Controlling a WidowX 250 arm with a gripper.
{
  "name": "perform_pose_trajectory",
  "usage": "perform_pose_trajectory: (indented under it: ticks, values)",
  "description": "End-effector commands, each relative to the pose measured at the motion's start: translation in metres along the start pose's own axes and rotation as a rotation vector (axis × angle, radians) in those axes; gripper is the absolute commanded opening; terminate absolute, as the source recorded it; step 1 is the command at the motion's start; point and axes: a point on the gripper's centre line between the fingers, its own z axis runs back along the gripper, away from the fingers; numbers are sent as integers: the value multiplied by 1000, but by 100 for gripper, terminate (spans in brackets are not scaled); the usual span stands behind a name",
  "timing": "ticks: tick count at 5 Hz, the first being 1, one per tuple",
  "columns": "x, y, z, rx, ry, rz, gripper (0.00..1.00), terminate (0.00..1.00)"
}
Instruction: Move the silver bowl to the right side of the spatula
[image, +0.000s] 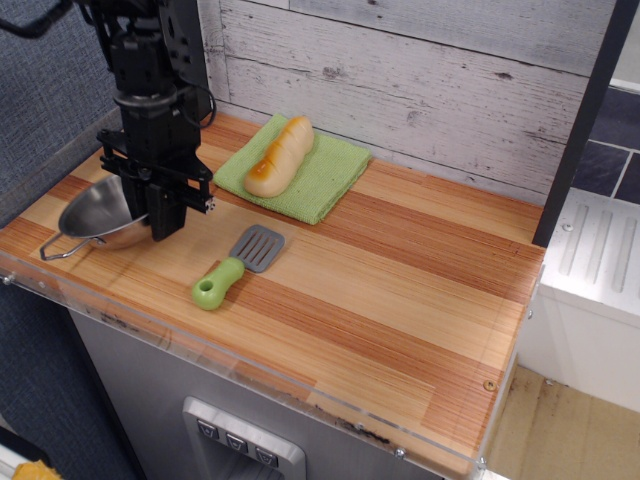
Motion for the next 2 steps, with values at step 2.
perform_pose_trajectory:
  ticks: [2]
  values:
    - [-7, -43, 72, -34, -111, -39, 0, 0]
